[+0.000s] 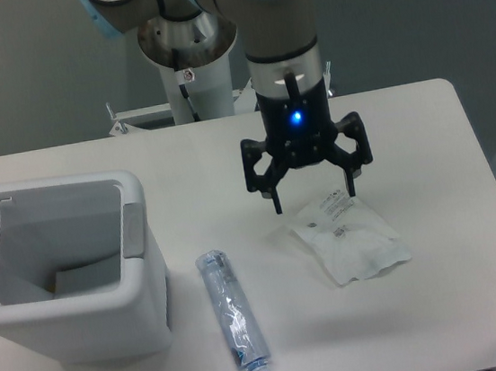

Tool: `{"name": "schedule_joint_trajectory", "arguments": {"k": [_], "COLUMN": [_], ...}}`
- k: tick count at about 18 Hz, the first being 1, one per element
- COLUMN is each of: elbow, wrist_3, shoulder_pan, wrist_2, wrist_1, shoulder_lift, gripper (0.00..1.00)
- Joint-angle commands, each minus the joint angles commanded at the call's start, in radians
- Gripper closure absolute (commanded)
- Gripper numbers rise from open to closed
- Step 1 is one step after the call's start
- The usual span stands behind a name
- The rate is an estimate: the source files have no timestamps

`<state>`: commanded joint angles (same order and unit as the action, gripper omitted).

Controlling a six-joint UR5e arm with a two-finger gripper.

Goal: Place the trash in the trash can
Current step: 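Lower the open gripper onto the white plastic wrapper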

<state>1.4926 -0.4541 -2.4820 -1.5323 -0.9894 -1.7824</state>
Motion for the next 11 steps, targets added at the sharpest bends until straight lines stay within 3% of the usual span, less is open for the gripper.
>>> {"name": "schedule_joint_trajectory", "arguments": {"k": [7, 11], "elbow": [0.044, 0.188], "wrist_3": [-0.026, -0.006], "shoulder_pan": [0.008, 0.028], "wrist_2": [-0.115, -0.201], "wrist_1": [0.003, 0.054], "shoulder_lift": [-0.022, -0.031], "gripper": [0.0, 0.0]}}
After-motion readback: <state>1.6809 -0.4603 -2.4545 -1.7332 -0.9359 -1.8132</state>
